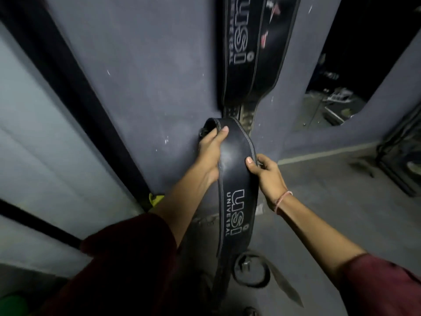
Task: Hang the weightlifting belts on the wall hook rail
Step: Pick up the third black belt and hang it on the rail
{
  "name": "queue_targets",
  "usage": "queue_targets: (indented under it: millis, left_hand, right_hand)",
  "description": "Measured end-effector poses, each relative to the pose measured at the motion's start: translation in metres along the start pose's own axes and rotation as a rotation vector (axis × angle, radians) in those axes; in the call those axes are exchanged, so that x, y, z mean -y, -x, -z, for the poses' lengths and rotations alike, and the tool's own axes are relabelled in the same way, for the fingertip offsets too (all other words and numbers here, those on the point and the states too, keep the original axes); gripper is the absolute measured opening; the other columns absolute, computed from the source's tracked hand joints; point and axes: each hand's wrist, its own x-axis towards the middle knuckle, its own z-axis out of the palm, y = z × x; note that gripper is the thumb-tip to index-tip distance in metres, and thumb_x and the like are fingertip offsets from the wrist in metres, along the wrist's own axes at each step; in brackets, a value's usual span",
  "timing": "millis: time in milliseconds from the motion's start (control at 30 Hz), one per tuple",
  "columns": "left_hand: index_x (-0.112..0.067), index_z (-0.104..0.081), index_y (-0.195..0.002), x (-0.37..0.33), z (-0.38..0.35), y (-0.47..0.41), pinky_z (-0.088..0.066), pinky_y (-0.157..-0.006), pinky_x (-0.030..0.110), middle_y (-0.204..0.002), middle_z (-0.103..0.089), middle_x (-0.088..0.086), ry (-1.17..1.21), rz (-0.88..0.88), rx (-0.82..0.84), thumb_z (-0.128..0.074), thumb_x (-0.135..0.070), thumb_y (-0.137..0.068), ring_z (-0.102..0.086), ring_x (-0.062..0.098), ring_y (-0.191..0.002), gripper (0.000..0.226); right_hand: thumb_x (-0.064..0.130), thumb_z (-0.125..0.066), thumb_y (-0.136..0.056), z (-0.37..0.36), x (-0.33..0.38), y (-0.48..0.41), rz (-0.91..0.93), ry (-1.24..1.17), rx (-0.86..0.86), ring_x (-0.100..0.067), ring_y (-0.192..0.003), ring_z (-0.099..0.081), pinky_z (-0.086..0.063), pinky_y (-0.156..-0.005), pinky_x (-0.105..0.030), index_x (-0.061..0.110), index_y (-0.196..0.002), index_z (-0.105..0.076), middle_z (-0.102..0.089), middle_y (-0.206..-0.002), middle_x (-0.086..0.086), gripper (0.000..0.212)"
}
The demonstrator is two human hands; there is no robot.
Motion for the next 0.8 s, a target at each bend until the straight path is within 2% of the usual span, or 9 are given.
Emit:
queue_targets:
  millis: [100, 200, 233, 333, 400, 500, 567, 667, 800]
  left_hand:
    - [-0.005, -0.065, -0.114, -0.054, -0.013, 0.015, -0.054, -0.091, 0.036, -0.108, -0.07, 0.012, -0.053, -0.088, 0.072, -0.056, -0.014, -0.098, -0.069, 0.022, -0.098, 0.021]
    - [-0.002, -0.066, -0.106, -0.098, -0.028, 0.028, -0.06, -0.07, 0.031, -0.091, -0.071, 0.015, -0.11, -0.165, 0.128, -0.053, -0.007, -0.097, -0.071, 0.023, -0.078, 0.016]
    - [-0.002, -0.067, -0.103, -0.112, -0.037, 0.033, -0.06, -0.071, 0.032, -0.09, -0.072, 0.016, -0.125, -0.199, 0.124, -0.055, -0.009, -0.097, -0.071, 0.024, -0.078, 0.016]
    - [-0.007, -0.071, -0.092, -0.147, -0.057, 0.04, -0.056, -0.084, 0.036, -0.089, -0.075, 0.01, -0.202, -0.277, 0.093, -0.062, -0.026, -0.095, -0.07, 0.023, -0.086, 0.021]
    - [-0.01, -0.07, -0.087, -0.166, -0.076, 0.046, -0.054, -0.086, 0.038, -0.086, -0.075, 0.008, -0.234, -0.331, 0.104, -0.061, -0.024, -0.096, -0.069, 0.022, -0.084, 0.019]
    - [-0.004, -0.07, -0.102, -0.185, -0.103, 0.054, -0.052, -0.097, 0.047, -0.103, -0.073, 0.019, -0.189, -0.484, 0.115, -0.058, -0.013, -0.097, -0.068, 0.03, -0.097, 0.016]
    - [-0.004, -0.071, -0.1, -0.198, -0.119, 0.059, -0.055, -0.091, 0.043, -0.098, -0.074, 0.015, -0.147, -0.583, 0.071, -0.057, -0.008, -0.096, -0.07, 0.026, -0.091, 0.015]
    - [-0.004, -0.071, -0.095, -0.221, -0.142, 0.069, -0.058, -0.076, 0.031, -0.087, -0.074, 0.008, -0.11, -0.682, 0.019, -0.057, -0.004, -0.095, -0.07, 0.019, -0.08, 0.014]
    - [-0.004, -0.072, -0.094, -0.255, -0.163, 0.076, -0.051, -0.097, 0.047, -0.098, -0.071, 0.018, -0.092, -0.79, 0.013, -0.059, -0.003, -0.093, -0.066, 0.027, -0.093, 0.014]
  right_hand:
    - [0.018, -0.059, -0.096, -0.014, 0.054, 0.003, 0.104, -0.02, 0.003, -0.023, -0.086, -0.058, -0.049, -0.086, -0.041, 0.001, -0.099, -0.055, -0.061, -0.094, -0.017, 0.017]
    - [0.013, -0.059, -0.095, -0.021, 0.109, 0.001, 0.253, -0.015, 0.034, -0.023, -0.092, -0.061, -0.052, -0.092, -0.044, -0.002, -0.108, -0.054, -0.064, -0.107, -0.028, 0.02]
    - [0.01, -0.059, -0.095, -0.021, 0.13, 0.002, 0.311, 0.004, 0.046, -0.021, -0.094, -0.062, -0.052, -0.092, -0.04, -0.003, -0.111, -0.055, -0.065, -0.11, -0.025, 0.02]
    - [0.005, -0.059, -0.094, -0.023, 0.169, 0.001, 0.431, 0.03, 0.056, -0.014, -0.095, -0.066, -0.054, -0.09, -0.029, 0.0, -0.113, -0.059, -0.069, -0.106, -0.01, 0.019]
    - [0.006, -0.061, -0.093, -0.018, 0.191, 0.0, 0.472, 0.009, 0.014, -0.017, -0.098, -0.067, -0.054, -0.092, -0.032, 0.001, -0.115, -0.06, -0.07, -0.11, -0.012, 0.023]
    - [0.006, -0.064, -0.091, -0.005, 0.223, 0.0, 0.521, -0.024, 0.026, -0.016, -0.095, -0.068, -0.055, -0.088, -0.034, 0.002, -0.112, -0.062, -0.071, -0.108, -0.013, 0.022]
    - [0.007, -0.067, -0.089, 0.005, 0.241, 0.002, 0.537, -0.059, 0.117, -0.024, -0.1, -0.069, -0.056, -0.09, -0.038, 0.003, -0.114, -0.062, -0.071, -0.111, -0.014, 0.025]
    - [0.004, -0.075, -0.082, 0.019, 0.23, 0.004, 0.518, -0.012, 0.224, -0.024, -0.108, -0.068, -0.056, -0.092, -0.035, 0.008, -0.122, -0.06, -0.071, -0.116, -0.009, 0.043]
    - [0.012, -0.077, -0.08, 0.051, 0.119, 0.007, 0.264, 0.088, 0.269, -0.025, -0.109, -0.068, -0.056, -0.091, -0.035, 0.015, -0.116, -0.065, -0.073, -0.113, -0.003, 0.038]
